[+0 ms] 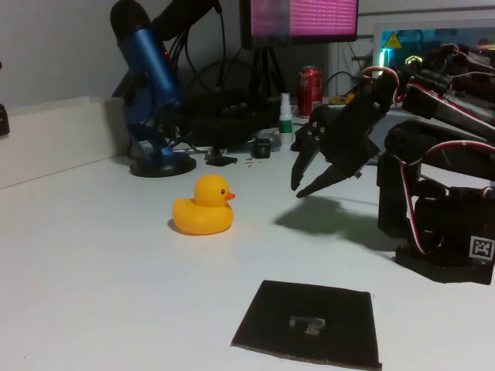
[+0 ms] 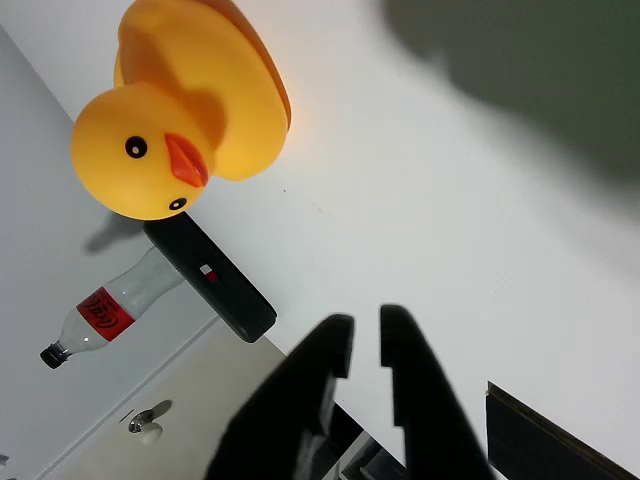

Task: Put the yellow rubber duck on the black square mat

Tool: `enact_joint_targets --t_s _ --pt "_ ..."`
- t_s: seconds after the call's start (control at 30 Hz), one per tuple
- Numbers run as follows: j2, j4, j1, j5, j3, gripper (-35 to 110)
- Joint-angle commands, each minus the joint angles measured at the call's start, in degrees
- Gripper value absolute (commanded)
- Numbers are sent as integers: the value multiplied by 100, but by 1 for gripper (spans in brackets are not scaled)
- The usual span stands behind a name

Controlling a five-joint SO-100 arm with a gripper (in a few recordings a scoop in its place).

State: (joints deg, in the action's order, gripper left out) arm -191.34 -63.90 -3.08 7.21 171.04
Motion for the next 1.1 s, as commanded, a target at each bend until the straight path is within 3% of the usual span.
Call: enact_joint_targets --t_s 0.0,0.9,1.07 --pt "-114 88 -70 35 18 3" --pt "-70 105 -53 62 -18 3" --pt "255 105 -62 70 -914 3"
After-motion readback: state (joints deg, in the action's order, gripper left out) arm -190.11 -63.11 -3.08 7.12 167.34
